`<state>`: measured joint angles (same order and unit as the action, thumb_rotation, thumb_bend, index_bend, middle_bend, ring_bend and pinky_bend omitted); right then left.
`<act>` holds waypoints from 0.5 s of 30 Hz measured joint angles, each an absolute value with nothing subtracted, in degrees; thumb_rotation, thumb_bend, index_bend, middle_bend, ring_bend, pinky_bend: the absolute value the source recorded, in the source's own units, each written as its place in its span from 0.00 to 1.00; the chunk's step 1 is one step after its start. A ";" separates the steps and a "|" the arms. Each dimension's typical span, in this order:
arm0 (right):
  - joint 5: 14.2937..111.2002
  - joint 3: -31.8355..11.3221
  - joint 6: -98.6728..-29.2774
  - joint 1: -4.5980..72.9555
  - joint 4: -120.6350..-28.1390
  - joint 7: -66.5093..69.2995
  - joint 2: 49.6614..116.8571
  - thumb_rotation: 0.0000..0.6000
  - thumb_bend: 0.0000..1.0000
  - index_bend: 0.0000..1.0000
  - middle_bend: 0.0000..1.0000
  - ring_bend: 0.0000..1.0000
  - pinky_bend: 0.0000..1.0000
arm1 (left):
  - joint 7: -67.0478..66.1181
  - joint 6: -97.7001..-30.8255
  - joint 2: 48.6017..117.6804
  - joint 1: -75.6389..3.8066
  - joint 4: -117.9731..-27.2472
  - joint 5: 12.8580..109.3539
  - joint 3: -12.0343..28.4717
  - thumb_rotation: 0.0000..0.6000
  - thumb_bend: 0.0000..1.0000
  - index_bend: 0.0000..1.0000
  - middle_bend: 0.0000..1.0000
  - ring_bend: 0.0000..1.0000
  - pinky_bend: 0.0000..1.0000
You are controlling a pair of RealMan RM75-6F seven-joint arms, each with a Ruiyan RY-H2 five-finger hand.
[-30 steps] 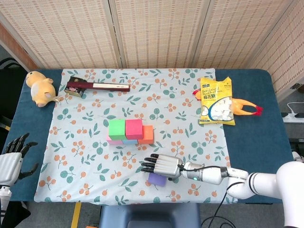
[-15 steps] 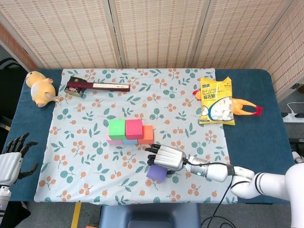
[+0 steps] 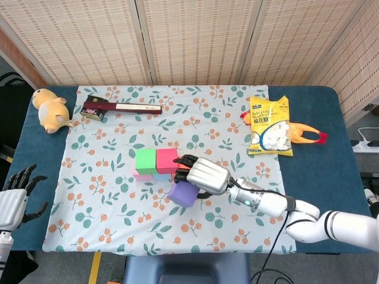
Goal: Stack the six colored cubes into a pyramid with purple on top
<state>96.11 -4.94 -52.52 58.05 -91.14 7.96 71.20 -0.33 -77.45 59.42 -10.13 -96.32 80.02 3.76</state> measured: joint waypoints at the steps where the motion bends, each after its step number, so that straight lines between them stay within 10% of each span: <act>1: 94.67 -5.68 -51.84 58.29 -91.44 7.55 71.08 1.00 0.11 0.44 0.33 0.11 0.19 | -0.29 -77.47 59.42 -10.12 -96.31 80.11 3.74 1.00 0.33 0.23 0.00 0.00 0.09; 15: 67.66 -15.79 -39.98 66.14 -91.56 -7.46 73.02 1.00 0.11 0.40 0.35 0.11 0.19 | 0.60 -78.08 59.63 -9.44 -95.73 80.38 3.32 1.00 0.33 0.23 0.00 0.00 0.09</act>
